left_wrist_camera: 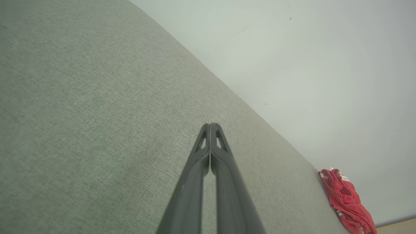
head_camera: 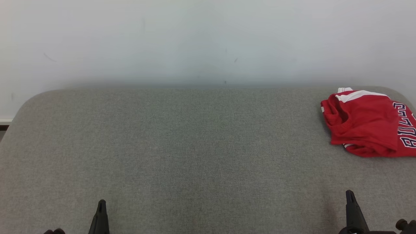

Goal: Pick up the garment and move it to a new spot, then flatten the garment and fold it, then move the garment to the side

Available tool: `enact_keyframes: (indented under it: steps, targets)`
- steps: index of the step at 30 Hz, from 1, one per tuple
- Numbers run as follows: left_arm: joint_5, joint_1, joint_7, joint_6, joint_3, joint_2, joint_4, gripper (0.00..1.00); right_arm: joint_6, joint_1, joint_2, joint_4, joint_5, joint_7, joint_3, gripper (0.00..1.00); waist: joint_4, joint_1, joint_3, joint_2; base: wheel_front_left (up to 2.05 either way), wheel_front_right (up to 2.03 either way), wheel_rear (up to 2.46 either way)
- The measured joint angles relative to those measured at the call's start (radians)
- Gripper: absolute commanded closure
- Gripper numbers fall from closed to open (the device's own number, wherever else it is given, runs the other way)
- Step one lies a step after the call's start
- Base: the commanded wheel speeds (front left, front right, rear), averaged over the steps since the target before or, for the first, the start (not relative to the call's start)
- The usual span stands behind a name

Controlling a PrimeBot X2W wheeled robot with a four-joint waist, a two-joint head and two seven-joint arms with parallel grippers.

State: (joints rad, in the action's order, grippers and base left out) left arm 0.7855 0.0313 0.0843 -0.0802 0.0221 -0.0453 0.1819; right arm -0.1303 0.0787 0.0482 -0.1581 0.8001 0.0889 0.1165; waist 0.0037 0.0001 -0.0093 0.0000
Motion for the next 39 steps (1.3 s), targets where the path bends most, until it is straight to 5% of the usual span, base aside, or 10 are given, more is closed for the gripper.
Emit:
enact_keyframes:
  steps: [39]
  targets:
    - [0.454,-0.080,-0.113,-0.026,0.008,-0.001,0.038,1.00,0.000,-0.024,0.001,0.024,0.455,-0.099,0.029,1.00,-0.002,0.0000,0.004,0.0000,0.00,0.00,0.00]
